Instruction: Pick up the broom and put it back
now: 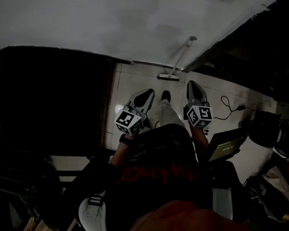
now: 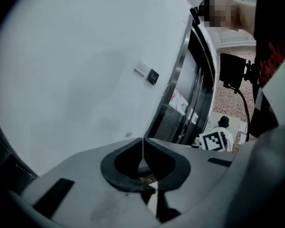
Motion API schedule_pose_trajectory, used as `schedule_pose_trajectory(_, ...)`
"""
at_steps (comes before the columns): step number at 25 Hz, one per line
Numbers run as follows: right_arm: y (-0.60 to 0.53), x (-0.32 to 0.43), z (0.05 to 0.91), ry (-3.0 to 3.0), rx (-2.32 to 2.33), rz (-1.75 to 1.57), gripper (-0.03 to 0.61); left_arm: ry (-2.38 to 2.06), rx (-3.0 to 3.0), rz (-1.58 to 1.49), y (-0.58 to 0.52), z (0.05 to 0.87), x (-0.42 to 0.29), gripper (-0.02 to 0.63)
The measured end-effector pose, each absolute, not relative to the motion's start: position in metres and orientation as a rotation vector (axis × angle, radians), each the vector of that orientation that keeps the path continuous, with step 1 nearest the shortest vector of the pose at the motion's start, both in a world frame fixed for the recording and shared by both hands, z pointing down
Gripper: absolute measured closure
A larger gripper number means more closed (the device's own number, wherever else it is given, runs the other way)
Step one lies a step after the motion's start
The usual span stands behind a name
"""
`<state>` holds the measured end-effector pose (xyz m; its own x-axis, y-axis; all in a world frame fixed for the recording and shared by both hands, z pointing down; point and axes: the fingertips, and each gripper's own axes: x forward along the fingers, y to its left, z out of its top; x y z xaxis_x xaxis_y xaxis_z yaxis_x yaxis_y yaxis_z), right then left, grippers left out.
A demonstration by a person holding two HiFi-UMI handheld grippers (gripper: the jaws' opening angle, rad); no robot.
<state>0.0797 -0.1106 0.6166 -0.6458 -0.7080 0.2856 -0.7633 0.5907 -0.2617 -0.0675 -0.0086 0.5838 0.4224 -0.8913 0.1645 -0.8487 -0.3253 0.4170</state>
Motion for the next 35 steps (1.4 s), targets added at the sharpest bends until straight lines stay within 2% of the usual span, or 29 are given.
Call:
schedule_pose_trajectory(4, -0.003, 0.075, 0.601, -2.65, 1.296, 0.501, 0.578, -1.415, 2.351, -0.209, 0.035, 0.581, -0.057, 0.609)
schedule_pose_trajectory(9, 0.07, 0.064, 0.53, -2.692, 1.37, 0.373, 0.578, -1.429, 2.442, -0.179, 0.095, 0.537, -0.062, 0.609)
schedule_pose_trajectory(14, 0.075, 0.083, 0.489, -2.747, 1.433, 0.294, 0.578, -1.528, 2.509, -0.027, 0.112, 0.518, -0.065, 0.609)
schedule_pose_trajectory(18, 0.077, 0.106, 0.464, -2.768, 1.472, 0.274, 0.578, -1.498, 2.543, -0.063, 0.113, 0.497, -0.04, 0.611)
schedule_pose_trajectory(25, 0.087, 0.144, 0.463, -2.771, 1.473, 0.326, 0.578, -1.332, 2.651, 0.001, 0.114, 0.485, 0.044, 0.609)
schedule_pose_trajectory(35, 0.077, 0.177, 0.464, -2.709, 1.43, 0.344, 0.578, -1.386, 2.658, 0.031, 0.096, 0.476, 0.067, 0.611)
